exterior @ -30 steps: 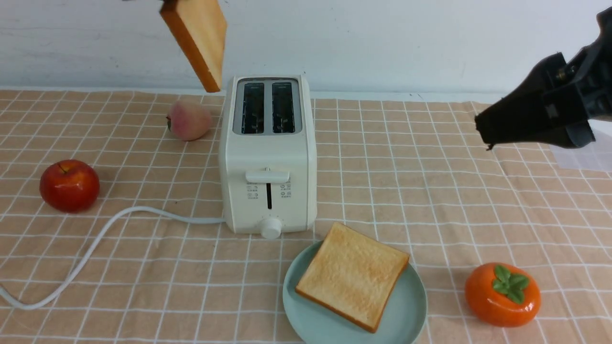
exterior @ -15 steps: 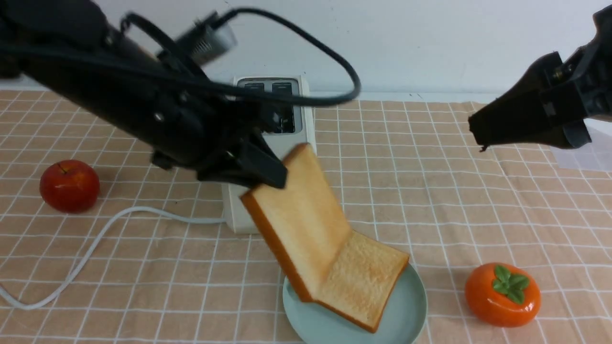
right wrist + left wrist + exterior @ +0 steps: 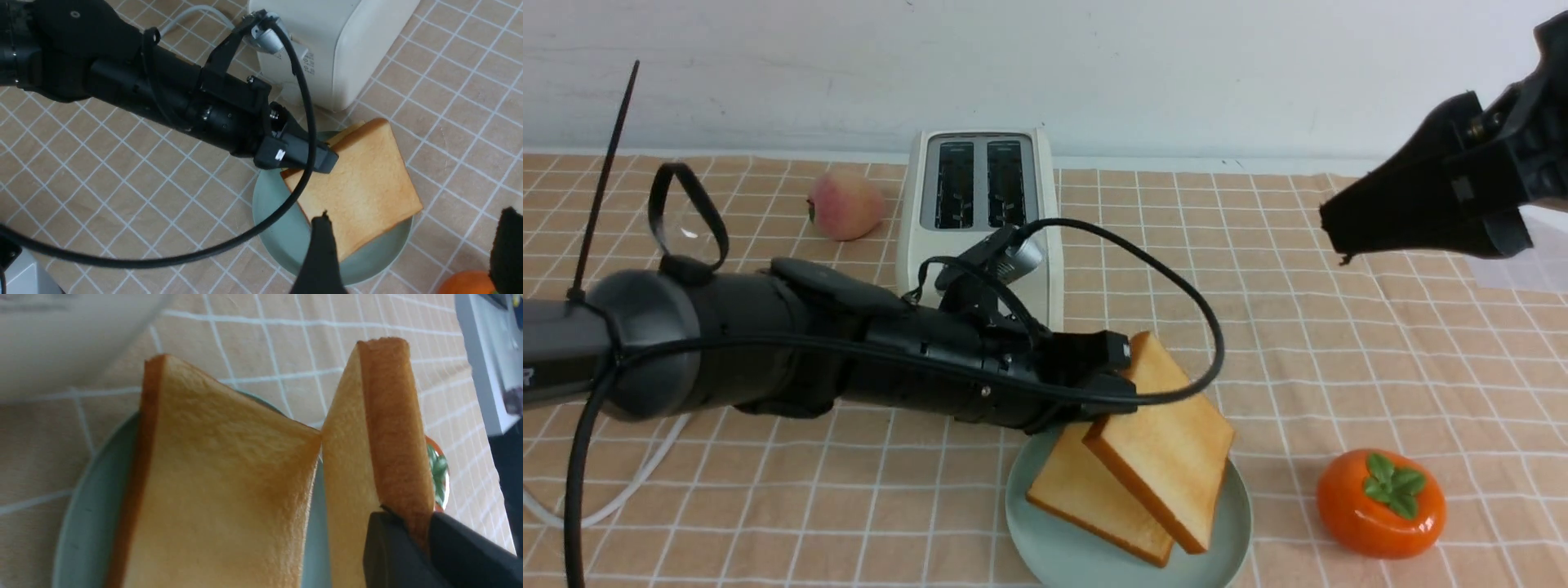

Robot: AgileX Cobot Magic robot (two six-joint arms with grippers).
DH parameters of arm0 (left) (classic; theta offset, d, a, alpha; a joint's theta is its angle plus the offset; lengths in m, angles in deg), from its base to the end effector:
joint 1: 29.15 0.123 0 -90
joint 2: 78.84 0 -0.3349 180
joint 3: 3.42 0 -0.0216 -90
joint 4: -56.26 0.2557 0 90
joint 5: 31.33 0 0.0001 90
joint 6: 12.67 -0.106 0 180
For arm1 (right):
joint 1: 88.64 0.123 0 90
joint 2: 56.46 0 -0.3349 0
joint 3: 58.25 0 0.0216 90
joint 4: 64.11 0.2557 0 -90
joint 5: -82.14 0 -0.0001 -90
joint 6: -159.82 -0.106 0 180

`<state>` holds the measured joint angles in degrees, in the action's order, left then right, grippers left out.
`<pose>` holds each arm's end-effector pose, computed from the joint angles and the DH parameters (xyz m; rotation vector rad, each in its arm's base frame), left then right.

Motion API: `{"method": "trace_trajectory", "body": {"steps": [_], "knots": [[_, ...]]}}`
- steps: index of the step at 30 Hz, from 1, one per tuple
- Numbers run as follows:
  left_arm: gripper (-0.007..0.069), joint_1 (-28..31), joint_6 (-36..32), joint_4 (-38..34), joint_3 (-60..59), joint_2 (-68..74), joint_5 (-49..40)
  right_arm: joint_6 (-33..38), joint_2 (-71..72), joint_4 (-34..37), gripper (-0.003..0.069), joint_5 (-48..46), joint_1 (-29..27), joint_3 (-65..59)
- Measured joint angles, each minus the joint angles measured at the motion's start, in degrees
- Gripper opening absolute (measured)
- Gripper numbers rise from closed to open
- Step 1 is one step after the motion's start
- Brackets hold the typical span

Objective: Take toasted bread from bread machine on light coffee tablecloth place on plate.
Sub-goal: 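Place the slice of bread on the plate with the left gripper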

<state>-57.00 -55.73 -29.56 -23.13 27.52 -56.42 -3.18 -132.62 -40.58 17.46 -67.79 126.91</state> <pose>0.3233 -0.2216 0.2521 -0.0450 2.4177 -1.1101 0.1976 0.1162 0.4835 -0.7299 2.2180 0.5559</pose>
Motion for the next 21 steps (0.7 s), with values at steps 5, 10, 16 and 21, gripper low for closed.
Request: {"method": "trace_trajectory", "body": {"steps": [5, 10, 16, 21], "knots": [[0.0242, 0.00, 5.11, 3.37, 0.00, -0.32, 3.39, 0.00, 0.00, 0.20, 0.0516, -0.12, 0.00, 0.00], [0.0519, 0.00, 10.18, 16.86, 0.00, -2.26, 1.81, 0.00, 0.00, 0.52, 0.0516, -0.17, 0.00, 0.00], [0.0659, 2.75, 19.78, 31.80, 0.00, -7.87, -2.54, 0.00, -0.07, 1.16, 0.0516, -0.29, 0.00, 0.00], [0.0634, 8.33, 27.08, 39.87, 0.00, -13.83, -7.12, 0.00, -0.33, 1.08, 0.0516, -2.43, 0.00, 0.00]]}}
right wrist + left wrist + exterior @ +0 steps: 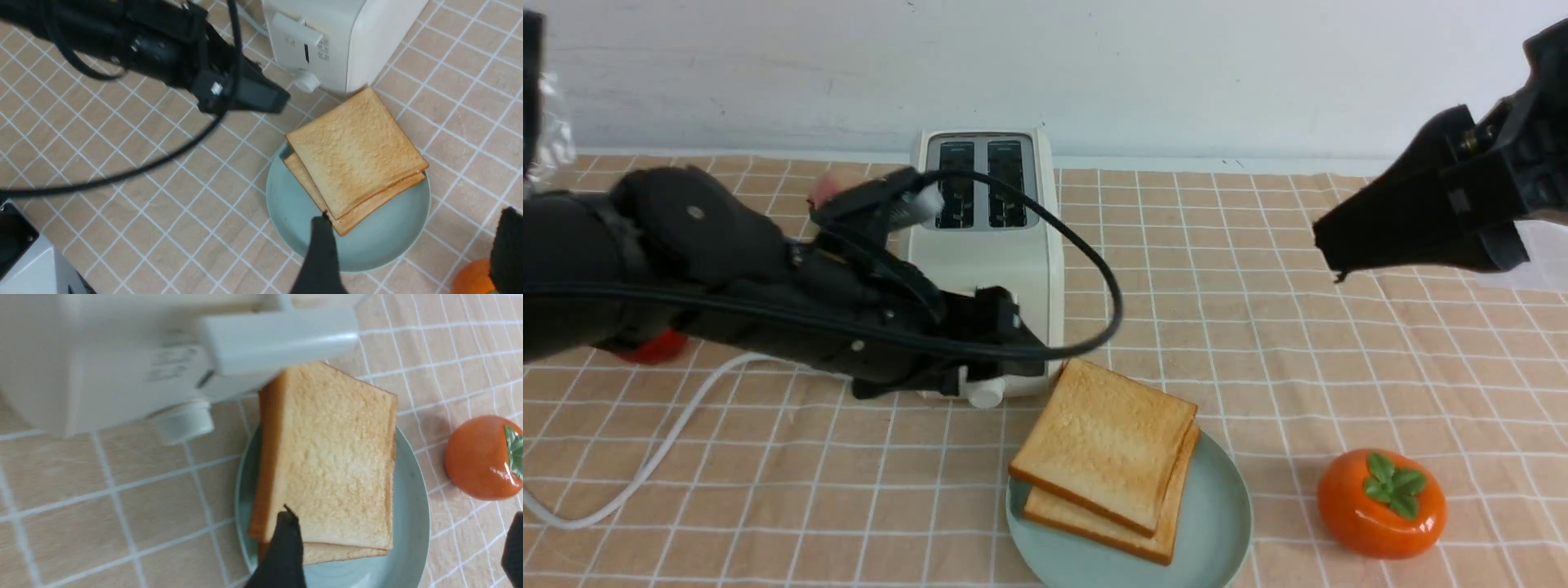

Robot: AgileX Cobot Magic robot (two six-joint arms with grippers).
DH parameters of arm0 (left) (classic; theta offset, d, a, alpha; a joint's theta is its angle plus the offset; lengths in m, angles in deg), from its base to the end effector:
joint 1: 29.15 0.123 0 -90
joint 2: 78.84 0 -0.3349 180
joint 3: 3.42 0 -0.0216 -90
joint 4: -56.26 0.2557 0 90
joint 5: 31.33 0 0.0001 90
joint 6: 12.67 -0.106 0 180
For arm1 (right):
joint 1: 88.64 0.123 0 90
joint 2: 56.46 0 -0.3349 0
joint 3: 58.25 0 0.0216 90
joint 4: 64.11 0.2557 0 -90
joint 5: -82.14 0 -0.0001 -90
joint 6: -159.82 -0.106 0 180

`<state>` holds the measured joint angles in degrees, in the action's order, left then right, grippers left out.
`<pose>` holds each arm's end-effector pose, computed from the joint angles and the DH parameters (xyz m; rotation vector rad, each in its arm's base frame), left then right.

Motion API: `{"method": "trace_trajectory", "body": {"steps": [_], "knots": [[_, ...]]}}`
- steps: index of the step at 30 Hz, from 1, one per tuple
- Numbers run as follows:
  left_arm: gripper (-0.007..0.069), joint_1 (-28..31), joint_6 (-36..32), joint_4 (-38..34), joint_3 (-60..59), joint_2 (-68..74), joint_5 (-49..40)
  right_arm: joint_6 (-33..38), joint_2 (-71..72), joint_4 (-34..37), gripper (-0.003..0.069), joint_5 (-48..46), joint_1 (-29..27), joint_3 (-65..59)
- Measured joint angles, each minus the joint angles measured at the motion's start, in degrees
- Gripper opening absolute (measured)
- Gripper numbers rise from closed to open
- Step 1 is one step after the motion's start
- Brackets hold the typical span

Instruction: Take toasted bread from bread machine on light coffee tablecloth place on plate.

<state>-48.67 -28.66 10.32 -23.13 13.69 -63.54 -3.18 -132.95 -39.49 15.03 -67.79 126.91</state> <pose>0.2953 -0.1478 0.3104 0.0764 2.4543 -0.8277 0.1953 0.1179 0.4800 -0.7521 2.2565 0.5847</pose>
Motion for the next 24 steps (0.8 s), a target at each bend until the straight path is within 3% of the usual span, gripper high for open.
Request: {"method": "trace_trajectory", "body": {"steps": [4, 5, 8, 12, 14, 15, 19, 24], "knots": [[0.0571, 4.06, 2.36, 4.63, 0.00, -5.10, -6.52, 0.00, 0.00, -0.15, 0.0505, -0.72, 0.00, 0.00], [0.0517, 6.46, 2.24, 5.73, 0.00, -9.27, -11.81, 0.00, 0.00, -0.15, 0.0489, -0.90, 0.00, 0.00], [0.0459, 7.76, 1.94, 6.19, 0.00, -12.66, -15.45, 0.00, 0.00, 0.21, 0.0463, -0.91, 0.00, 0.00], [0.0300, 8.15, 1.82, 5.82, 0.00, -19.43, -20.40, -0.21, 0.00, -0.94, 0.0363, -2.05, 0.00, 0.00], [0.0217, 8.15, 1.82, 5.07, 0.00, -22.18, -22.75, -3.03, 0.00, -3.45, 0.0265, -2.96, 0.00, 0.00], [0.0201, 8.15, 1.82, 5.01, 0.00, -22.42, -22.89, -3.48, 0.00, -3.74, 0.0265, -3.01, 0.00, 0.00], [0.0044, 8.15, 1.82, 4.58, -1.29, -27.96, -24.02, -15.84, 0.39, -10.03, 0.0031, -4.00, 0.00, -0.06], [-0.0014, 8.15, 2.93, 7.44, -4.60, -33.96, -23.15, -19.27, 4.86, -13.36, -0.0019, -0.29, 0.00, -3.94]]}}
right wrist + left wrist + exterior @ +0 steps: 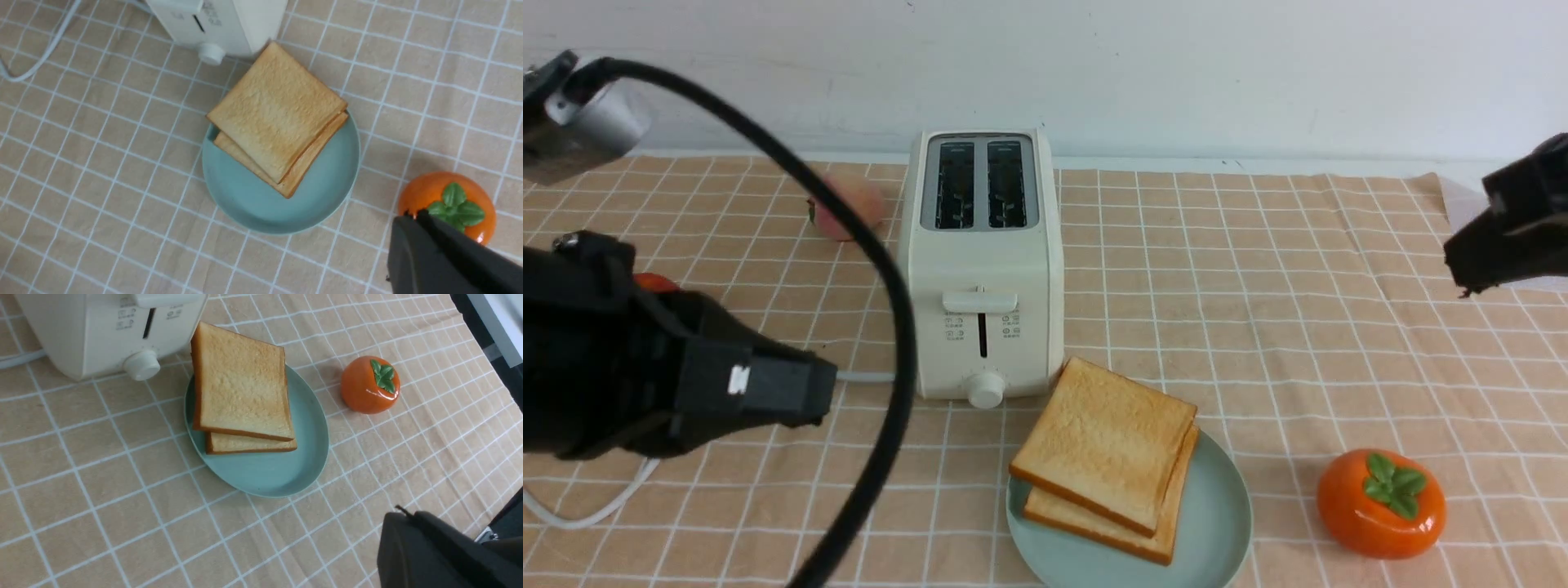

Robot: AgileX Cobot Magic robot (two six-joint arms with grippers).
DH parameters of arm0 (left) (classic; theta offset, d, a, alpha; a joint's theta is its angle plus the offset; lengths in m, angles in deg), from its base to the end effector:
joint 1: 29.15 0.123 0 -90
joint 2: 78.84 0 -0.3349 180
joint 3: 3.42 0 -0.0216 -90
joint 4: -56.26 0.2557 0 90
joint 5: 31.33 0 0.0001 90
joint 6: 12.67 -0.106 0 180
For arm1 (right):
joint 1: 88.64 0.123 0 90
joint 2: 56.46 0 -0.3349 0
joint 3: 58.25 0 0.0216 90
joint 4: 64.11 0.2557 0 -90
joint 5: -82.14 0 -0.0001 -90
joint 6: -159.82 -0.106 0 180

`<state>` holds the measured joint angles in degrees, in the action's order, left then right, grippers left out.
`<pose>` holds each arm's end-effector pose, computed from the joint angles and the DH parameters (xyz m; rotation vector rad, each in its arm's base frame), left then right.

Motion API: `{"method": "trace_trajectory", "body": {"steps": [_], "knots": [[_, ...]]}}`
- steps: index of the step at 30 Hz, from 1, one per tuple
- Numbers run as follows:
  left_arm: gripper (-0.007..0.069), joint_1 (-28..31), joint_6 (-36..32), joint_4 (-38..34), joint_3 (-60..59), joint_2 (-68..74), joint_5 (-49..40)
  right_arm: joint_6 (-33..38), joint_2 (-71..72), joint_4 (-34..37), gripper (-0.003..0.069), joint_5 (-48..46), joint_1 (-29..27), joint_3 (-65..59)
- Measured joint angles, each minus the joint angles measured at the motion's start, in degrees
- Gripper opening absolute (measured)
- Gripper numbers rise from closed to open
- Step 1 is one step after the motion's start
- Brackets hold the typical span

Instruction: Take toasted bread from bread machine on light coffee tablecloth place on plate.

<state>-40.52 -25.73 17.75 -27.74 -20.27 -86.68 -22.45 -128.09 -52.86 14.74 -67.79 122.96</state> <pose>0.1310 -0.0818 0.4015 0.2859 2.2858 -0.8202 0.1788 0.0885 0.4700 -0.3852 2.3964 0.4385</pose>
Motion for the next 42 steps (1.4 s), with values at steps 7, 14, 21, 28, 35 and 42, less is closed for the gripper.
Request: {"method": "trace_trajectory", "body": {"steps": [7, 14, 21, 28, 35, 42], "knots": [[-0.0014, 0.00, 19.23, 17.85, -0.53, -6.05, -3.67, -4.36, 18.39, -8.12, -0.0019, 17.75, 0.00, -19.15], [-0.0014, 0.00, 28.98, 29.60, -1.54, -14.80, -13.09, -12.72, 40.54, -13.23, -0.0017, 39.86, 0.00, -48.17], [-0.0014, 0.00, 31.54, 29.18, -9.24, -28.12, -13.10, -13.78, 57.11, -17.16, -0.0014, 44.11, 0.00, -63.44], [-0.0014, 0.00, 31.70, 29.37, -18.96, -36.63, 1.28, -13.85, 64.37, -23.55, -0.0008, 42.00, 0.00, -67.86], [-0.0014, 0.00, 31.70, 29.53, -21.89, -36.67, 4.55, -13.90, 64.43, -26.31, -0.0001, 42.47, 0.00, -67.86], [-0.0014, 0.00, 31.70, 29.53, -22.14, -36.67, 4.59, -13.90, 64.43, -26.51, 0.0001, 42.47, 0.00, -67.86]]}}
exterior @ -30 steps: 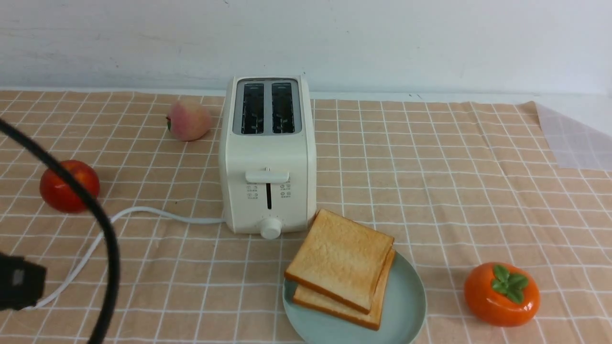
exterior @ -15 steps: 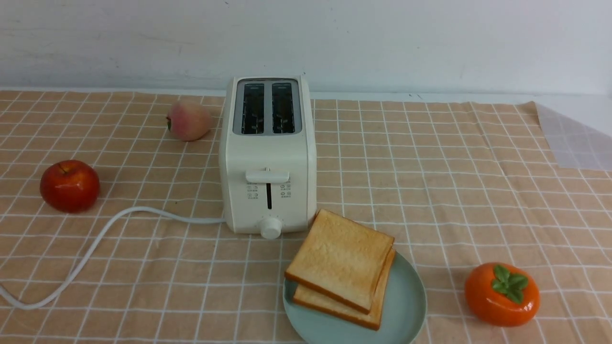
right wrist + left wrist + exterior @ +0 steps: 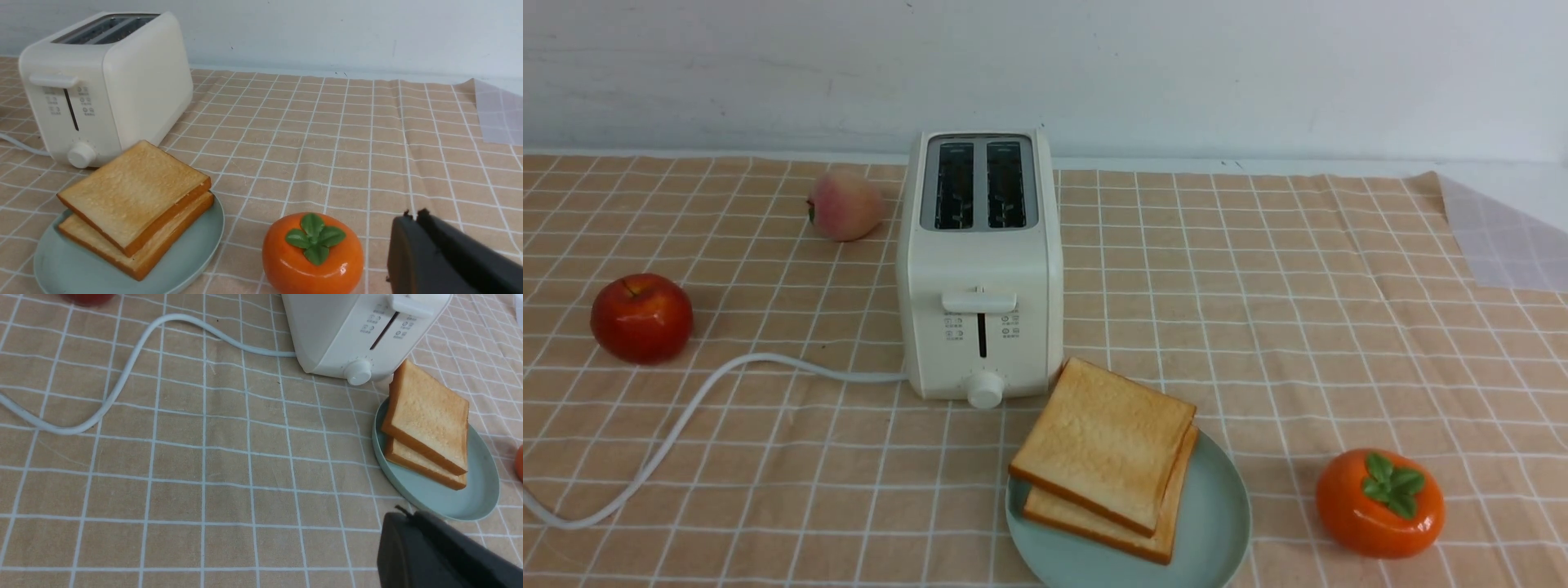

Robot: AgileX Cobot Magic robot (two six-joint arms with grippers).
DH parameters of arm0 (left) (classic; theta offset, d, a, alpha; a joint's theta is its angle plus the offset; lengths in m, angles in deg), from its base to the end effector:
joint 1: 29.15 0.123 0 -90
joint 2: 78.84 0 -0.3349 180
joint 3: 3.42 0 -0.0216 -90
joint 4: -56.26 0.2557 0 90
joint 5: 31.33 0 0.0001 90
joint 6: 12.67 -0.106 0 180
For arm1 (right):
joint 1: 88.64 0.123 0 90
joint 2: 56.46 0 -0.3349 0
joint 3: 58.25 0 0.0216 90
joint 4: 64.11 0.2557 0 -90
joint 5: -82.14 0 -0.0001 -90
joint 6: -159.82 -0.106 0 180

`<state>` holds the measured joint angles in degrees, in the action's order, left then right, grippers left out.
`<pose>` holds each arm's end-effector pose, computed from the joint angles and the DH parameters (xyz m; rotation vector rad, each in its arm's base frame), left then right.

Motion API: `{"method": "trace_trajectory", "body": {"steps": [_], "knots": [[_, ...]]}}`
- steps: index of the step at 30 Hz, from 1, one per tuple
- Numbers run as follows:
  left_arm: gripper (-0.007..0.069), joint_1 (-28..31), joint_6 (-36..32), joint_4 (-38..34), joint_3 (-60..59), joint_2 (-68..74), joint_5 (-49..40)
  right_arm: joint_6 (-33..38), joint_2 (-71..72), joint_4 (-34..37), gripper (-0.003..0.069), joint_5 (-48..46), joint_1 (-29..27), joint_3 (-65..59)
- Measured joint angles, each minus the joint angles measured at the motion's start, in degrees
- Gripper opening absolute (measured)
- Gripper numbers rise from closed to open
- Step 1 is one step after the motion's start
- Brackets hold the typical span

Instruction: Take toasted bread from bread machine on light coffee tablecloth place on plate.

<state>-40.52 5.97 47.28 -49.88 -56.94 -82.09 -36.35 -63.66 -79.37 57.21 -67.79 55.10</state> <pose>0.0084 -0.0148 0.3116 -0.1630 2.1022 -0.5041 0.0151 -0.0069 0.2421 -0.1946 1.7028 0.2049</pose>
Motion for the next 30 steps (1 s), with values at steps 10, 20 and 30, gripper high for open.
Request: {"method": "trace_trajectory", "body": {"steps": [10, 20, 30], "knots": [[-0.0013, 0.12, 0.00, 0.39, -1.30, -1.77, 0.40, 0.00, 0.00, 0.00, 0.0009, 0.00, 0.00, 0.00], [-0.0011, 0.18, -0.05, 10.90, -20.84, -12.11, 31.81, 0.00, 0.00, -0.05, 0.0020, 0.00, 0.00, 0.00], [-0.0011, 6.11, 0.00, 9.86, -33.37, -15.89, 31.90, 0.00, 0.00, -0.18, 0.0022, 0.00, 0.00, 0.00]]}}
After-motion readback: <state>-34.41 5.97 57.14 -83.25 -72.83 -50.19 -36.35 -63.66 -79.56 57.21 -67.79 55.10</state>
